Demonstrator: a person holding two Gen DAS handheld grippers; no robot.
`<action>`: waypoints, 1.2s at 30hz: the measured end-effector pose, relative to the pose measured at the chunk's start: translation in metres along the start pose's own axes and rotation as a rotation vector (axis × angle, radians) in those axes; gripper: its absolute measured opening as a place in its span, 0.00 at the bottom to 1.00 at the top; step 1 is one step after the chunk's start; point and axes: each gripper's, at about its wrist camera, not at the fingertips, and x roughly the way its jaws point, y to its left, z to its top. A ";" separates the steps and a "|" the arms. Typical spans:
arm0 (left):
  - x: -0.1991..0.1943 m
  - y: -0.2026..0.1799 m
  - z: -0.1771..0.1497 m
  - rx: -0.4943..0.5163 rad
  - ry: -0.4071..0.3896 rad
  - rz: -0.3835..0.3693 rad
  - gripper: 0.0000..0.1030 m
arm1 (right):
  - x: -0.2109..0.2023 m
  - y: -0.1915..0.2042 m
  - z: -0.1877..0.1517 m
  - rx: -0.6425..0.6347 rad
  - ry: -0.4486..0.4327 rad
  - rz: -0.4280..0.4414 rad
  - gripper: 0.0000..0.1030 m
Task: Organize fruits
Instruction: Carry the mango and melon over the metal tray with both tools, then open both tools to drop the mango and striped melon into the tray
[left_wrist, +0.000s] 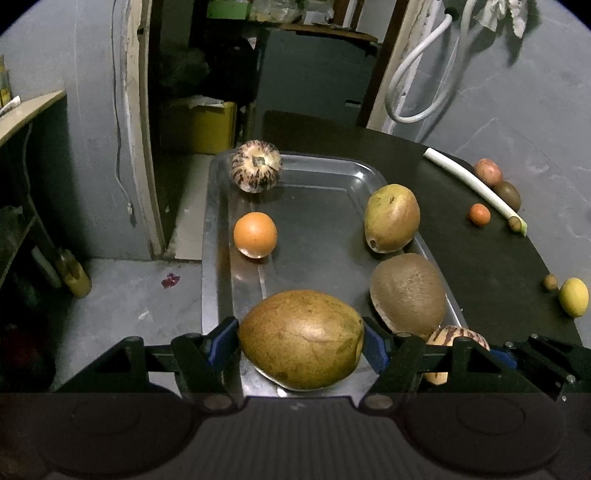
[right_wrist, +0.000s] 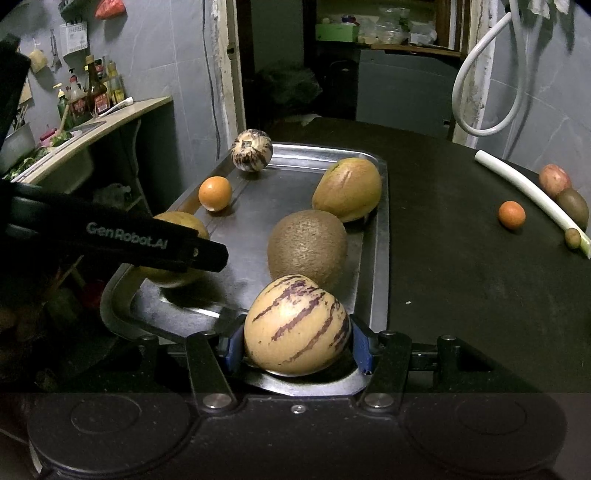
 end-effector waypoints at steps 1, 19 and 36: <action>0.001 0.000 0.000 0.002 0.003 -0.001 0.71 | 0.000 0.000 0.000 -0.002 0.000 -0.001 0.56; 0.002 0.009 0.007 -0.060 0.036 -0.050 0.74 | -0.010 -0.001 -0.004 -0.026 -0.005 0.016 0.63; -0.018 -0.008 0.027 -0.094 -0.037 -0.035 0.99 | -0.050 -0.026 -0.010 0.034 -0.089 -0.003 0.87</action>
